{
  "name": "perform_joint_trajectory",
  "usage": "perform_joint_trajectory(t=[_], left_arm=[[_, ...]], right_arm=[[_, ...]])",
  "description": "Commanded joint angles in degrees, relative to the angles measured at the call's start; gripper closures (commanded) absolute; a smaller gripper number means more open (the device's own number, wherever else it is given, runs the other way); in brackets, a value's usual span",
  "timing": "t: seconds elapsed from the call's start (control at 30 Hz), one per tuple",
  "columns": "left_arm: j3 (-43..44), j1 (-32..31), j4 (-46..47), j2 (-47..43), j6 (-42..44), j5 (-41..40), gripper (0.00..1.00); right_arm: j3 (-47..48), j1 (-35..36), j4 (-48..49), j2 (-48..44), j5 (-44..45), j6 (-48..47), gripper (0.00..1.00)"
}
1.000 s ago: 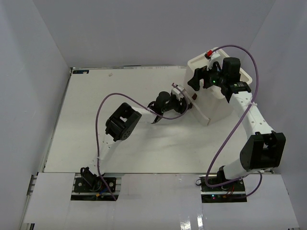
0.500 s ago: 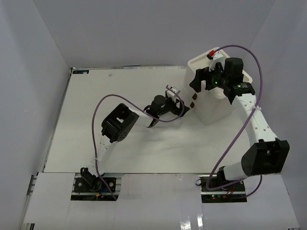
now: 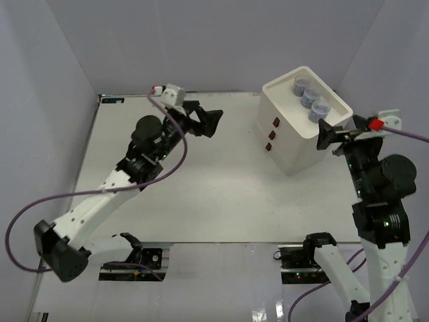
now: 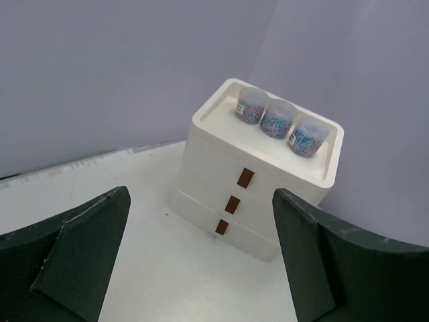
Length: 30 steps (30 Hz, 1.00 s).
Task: Sort the stationery into containers
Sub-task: Reset both arms
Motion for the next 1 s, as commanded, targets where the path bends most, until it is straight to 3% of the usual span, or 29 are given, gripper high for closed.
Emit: perform_joint_trajectory(t=[0.0, 0.23, 0.43, 0.57, 0.97], left_arm=[[-2.4, 0.3, -22.3, -11.4, -2.0, -9.1, 0.02], [-8.6, 0.6, -37.2, -32.4, -2.2, -26.1, 0.02], [-15.7, 0.5, -41.9, -44.3, -3.5, -29.7, 0.02], [-20.4, 0.5, -41.4, -47.7, -4.8, -31.7, 0.02], [-23.0, 0.5, -40.3, -43.8, -5.6, -30.1, 0.02]], right_arm=[[-5.0, 0.1, 1.0, -6.3, 12.0, 1.3, 0.10], [-14.9, 0.7, 0.4, -21.2, 20.4, 3.2, 0.10], [-21.3, 3.3, 1.5, -27.6, 20.7, 4.6, 0.10], [-25.9, 4.9, 2.8, -30.3, 19.2, 3.9, 0.10], [-27.1, 5.9, 3.7, -30.8, 18.1, 1.4, 0.10]])
